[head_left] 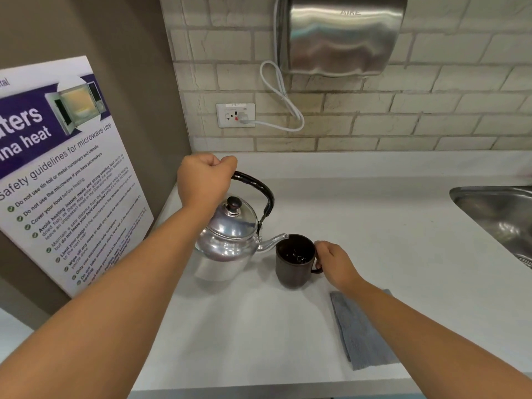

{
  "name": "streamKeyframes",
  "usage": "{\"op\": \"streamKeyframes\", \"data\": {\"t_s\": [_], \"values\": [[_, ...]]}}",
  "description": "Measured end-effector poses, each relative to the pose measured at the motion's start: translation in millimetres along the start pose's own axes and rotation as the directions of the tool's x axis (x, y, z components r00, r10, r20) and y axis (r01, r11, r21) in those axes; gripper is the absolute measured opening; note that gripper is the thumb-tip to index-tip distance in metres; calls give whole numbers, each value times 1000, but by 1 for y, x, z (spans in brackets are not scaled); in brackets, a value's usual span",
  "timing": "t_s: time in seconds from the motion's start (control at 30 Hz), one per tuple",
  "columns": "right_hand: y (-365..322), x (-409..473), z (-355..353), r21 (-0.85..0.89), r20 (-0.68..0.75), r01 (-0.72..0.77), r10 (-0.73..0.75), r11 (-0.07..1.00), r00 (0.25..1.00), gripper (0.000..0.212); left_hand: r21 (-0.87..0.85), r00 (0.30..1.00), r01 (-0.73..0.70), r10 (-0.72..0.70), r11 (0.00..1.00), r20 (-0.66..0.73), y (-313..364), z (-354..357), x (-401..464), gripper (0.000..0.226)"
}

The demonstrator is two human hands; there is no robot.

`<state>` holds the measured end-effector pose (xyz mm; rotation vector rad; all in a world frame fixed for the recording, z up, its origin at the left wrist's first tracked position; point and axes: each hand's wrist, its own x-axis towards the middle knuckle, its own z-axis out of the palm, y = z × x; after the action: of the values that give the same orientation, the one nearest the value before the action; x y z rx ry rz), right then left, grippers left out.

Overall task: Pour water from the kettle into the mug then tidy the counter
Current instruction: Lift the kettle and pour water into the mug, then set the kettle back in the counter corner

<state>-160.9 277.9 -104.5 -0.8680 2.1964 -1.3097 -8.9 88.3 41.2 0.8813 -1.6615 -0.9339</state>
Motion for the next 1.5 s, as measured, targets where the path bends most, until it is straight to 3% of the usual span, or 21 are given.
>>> {"op": "streamKeyframes", "data": {"t_s": [0.2, 0.37, 0.47, 0.6, 0.83, 1.17, 1.3, 1.5], "values": [[-7, 4, -8, 4, 24, -50, 50, 999, 998, 35, -153, 988, 136, -146, 979, -53, -13, -11, 5, 45], [-48, 17, -24, -39, -126, 19, -24, 999, 992, 41, -264, 967, 202, -235, 943, -100, -16, -19, 17, 47], [-93, 27, -21, 24, -153, 139, -134, 990, 979, 42, -325, 967, 188, -233, 927, -106, -18, -21, 26, 50], [-152, 36, 1, 81, -68, 344, -339, 936, 938, 34, -357, 974, 155, -204, 921, -102, -19, -15, 38, 45], [-180, 75, 39, -190, 74, 601, -599, 776, 797, 32, -368, 964, 189, -243, 911, -104, -41, 14, 68, 43], [-148, 164, 66, -234, 210, 595, -558, 769, 803, 31, -277, 933, 277, -326, 920, -151, -112, 57, 108, 30], [-138, 187, 80, -189, 215, 591, -555, 784, 804, 29, -304, 930, 287, -341, 908, -139, -132, 65, 121, 43], [-133, 214, 95, -197, 200, 608, -576, 769, 793, 29, -288, 933, 293, -338, 912, -123, -153, 67, 134, 38]]}}
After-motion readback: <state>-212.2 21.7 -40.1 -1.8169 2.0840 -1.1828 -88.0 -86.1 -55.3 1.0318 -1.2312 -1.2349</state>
